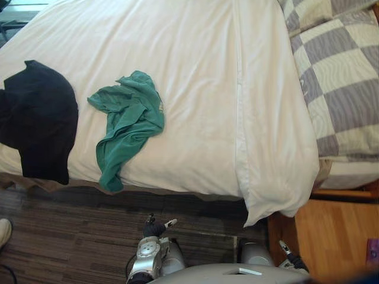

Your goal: Tidy the bed and pick cloth on bed and put in laundry

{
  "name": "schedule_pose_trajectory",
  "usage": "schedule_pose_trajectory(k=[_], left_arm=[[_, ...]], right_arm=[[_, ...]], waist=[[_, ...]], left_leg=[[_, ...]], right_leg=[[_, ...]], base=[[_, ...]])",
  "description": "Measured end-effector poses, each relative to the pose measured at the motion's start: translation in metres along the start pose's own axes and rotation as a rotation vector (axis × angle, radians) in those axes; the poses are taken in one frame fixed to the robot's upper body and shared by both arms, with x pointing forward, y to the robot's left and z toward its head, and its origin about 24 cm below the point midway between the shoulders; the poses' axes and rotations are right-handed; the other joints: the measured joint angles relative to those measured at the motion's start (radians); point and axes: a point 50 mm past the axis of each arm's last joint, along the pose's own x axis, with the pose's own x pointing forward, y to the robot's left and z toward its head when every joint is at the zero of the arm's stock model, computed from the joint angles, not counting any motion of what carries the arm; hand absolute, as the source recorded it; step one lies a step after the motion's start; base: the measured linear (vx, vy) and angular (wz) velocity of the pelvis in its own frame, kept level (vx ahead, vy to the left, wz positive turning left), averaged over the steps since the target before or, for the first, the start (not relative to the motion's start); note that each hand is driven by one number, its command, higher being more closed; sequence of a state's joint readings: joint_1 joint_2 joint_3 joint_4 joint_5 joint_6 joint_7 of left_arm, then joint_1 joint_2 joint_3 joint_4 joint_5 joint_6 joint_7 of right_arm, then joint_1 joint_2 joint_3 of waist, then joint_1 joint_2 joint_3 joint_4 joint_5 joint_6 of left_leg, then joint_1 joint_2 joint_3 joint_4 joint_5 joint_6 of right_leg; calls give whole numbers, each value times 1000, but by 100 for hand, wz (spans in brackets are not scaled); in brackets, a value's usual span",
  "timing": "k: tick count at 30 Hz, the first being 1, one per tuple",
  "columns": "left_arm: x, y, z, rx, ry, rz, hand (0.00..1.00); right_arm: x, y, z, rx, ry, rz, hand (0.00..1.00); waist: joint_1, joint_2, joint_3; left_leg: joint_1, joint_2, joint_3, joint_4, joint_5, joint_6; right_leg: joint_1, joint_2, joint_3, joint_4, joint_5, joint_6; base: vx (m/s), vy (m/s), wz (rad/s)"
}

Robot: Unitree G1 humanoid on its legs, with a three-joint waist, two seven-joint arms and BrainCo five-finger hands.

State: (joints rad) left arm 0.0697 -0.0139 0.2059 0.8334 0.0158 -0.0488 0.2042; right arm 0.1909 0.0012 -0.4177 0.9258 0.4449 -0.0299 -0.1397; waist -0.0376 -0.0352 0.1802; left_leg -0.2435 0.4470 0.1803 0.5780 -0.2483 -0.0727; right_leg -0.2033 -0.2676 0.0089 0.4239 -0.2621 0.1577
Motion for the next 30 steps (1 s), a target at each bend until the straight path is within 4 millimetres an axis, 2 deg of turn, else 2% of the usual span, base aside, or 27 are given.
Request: schedule_pose_trajectory(k=[1,2,3,4,5,6,7,8,9,10,11,12,13,14,15,17,18,19,20,22,24,25,26,27,28,29,30], left_arm=[[0,0,0,-8,-3,1,0],[-1,0,0,-11,-10,5,0],[-3,0,-4,-19,-1,10,0],[-5,-3,-8,-31,12,8,0],[-3,0,-3,-24,-7,11,0],[3,11,6,-4,-37,39,0],[4,15,7,4,-33,50,0],[5,24,0,28,-8,71,0],[5,24,-1,42,0,69,0],[6,22,1,53,-7,58,0],[5,18,0,72,-8,38,0],[5,17,-1,86,-6,25,0],[5,16,0,86,-11,18,0],[6,14,3,87,-18,8,0],[7,10,5,93,-21,-8,0],[6,6,2,114,-1,-32,0],[6,3,0,134,7,-44,0],[5,-1,-3,166,19,-63,0],[5,-2,-4,180,25,-74,0],[5,-4,-7,206,40,-97,0],[2,-8,-16,213,65,-111,0],[2,-8,-13,212,54,-113,0],[3,-9,-11,209,47,-113,0],[3,-10,-7,197,30,-115,0],[3,-12,-5,190,24,-119,0],[3,-16,0,179,3,-131,0],[3,-18,2,172,-10,-135,0]], right_arm=[[0,-3,-1,-6,4,-6,0],[-1,-6,-2,-27,7,-15,0],[-1,-9,-3,-47,8,-21,0],[-1,-12,-3,-49,8,-27,0],[-3,-6,-15,-42,46,-20,0],[-8,-4,-32,-18,89,-15,0],[-8,-4,-32,-25,86,-15,0],[-6,2,-27,-77,70,9,0],[-6,5,-24,-129,56,22,0],[-5,6,-22,-160,50,30,0],[-4,8,-18,-225,32,50,0],[-3,13,-14,-258,19,67,0],[-3,15,-13,-277,13,77,0],[-3,16,-13,-301,8,85,0],[-2,24,-6,-358,-24,114,0],[-1,33,-1,-431,-57,149,0],[-1,35,1,-461,-66,158,0],[-1,42,5,-490,-92,181,0],[-1,46,6,-510,-96,190,0],[-2,56,2,-564,-91,220,0],[-1,65,4,-607,-89,238,0],[-1,66,4,-617,-93,240,0],[-1,68,5,-617,-95,243,0],[0,74,10,-617,-108,252,0],[1,72,15,-623,-116,244,0],[1,72,19,-625,-132,243,0],[2,72,23,-620,-142,240,0]], waist=[[1,-2,-2],[1,-2,-4],[1,10,-18],[0,25,-32],[0,-5,-46],[-2,-31,-79],[2,-38,-94],[26,-25,-103],[25,-24,-102],[23,-24,-101],[22,-16,-100],[19,-10,-99],[16,-9,-99],[12,-8,-99],[5,-1,-92],[-1,-1,-84],[0,-8,-83],[1,4,-68],[-2,1,-66],[0,-10,-60],[1,-5,-52],[1,-6,-40],[3,-4,-28],[6,8,5],[4,15,16],[2,27,28],[1,31,35]], left_leg=[[3,17,-30,-28,10,-3],[16,37,-89,-87,36,-4],[18,41,-139,-125,61,-47],[17,40,-139,-145,78,-95],[-12,-4,-111,-82,24,-178],[-62,-54,-99,-19,-23,-189],[-77,-55,-85,2,-39,-186],[-65,-53,-19,-5,-44,-175],[-39,-66,19,-37,-35,-156],[-18,-79,37,-67,-24,-140],[25,-108,71,-147,9,-101],[64,-143,92,-234,52,-66],[83,-165,98,-277,76,-49],[100,-194,102,-333,104,-29],[117,-238,108,-379,128,-6],[135,-289,112,-397,135,6],[149,-302,115,-406,135,7],[163,-325,113,-426,147,17],[170,-340,112,-445,160,16],[191,-374,113,-527,214,16],[212,-381,111,-580,248,16],[211,-380,109,-560,241,16],[204,-376,108,-524,222,14],[164,-357,104,-395,164,5],[132,-346,95,-321,135,-17],[64,-334,78,-185,112,-48],[20,-324,93,-104,113,-49]], right_leg=[[-5,-20,9,2,0,22],[-10,-58,24,-6,9,63],[-12,-85,34,-36,22,76],[-3,-101,33,-71,42,78],[47,-175,29,-175,124,83],[57,-215,17,-297,350,75],[54,-215,-1,-356,497,39],[29,-204,-55,-427,687,-130],[-1,-185,-144,-341,621,-134],[3,-164,-177,-307,560,-90],[12,-102,-212,-244,455,-33],[27,-20,-216,-183,365,-22],[37,28,-216,-154,326,-17],[46,91,-215,-122,255,-27],[68,181,-192,-118,154,-61],[124,230,-162,-184,105,-98],[140,222,-158,-207,105,-101],[168,209,-148,-248,106,-103],[176,199,-149,-269,106,-104],[176,185,-145,-307,103,-109],[178,180,-149,-307,109,-118],[182,178,-150,-305,109,-118],[188,176,-150,-300,109,-118],[200,173,-153,-288,107,-117],[197,171,-152,-274,99,-114],[172,157,-148,-225,79,-111],[154,133,-145,-195,70,-106]], base=[[-66,554,-2],[-62,640,-2],[-54,701,0],[-26,823,14],[3,857,13],[6,864,-1],[-2,861,-60],[49,963,-86],[78,892,-83],[103,631,-49],[104,490,-23],[74,385,-8],[83,421,12],[44,292,22],[43,328,21],[4,174,4],[-31,117,-4],[-54,75,0],[-93,52,5],[-104,11,3],[-99,15,6],[-100,18,1],[-102,9,-1],[-112,19,-8],[-127,55,-9],[-95,124,-3],[-78,165,-1]])
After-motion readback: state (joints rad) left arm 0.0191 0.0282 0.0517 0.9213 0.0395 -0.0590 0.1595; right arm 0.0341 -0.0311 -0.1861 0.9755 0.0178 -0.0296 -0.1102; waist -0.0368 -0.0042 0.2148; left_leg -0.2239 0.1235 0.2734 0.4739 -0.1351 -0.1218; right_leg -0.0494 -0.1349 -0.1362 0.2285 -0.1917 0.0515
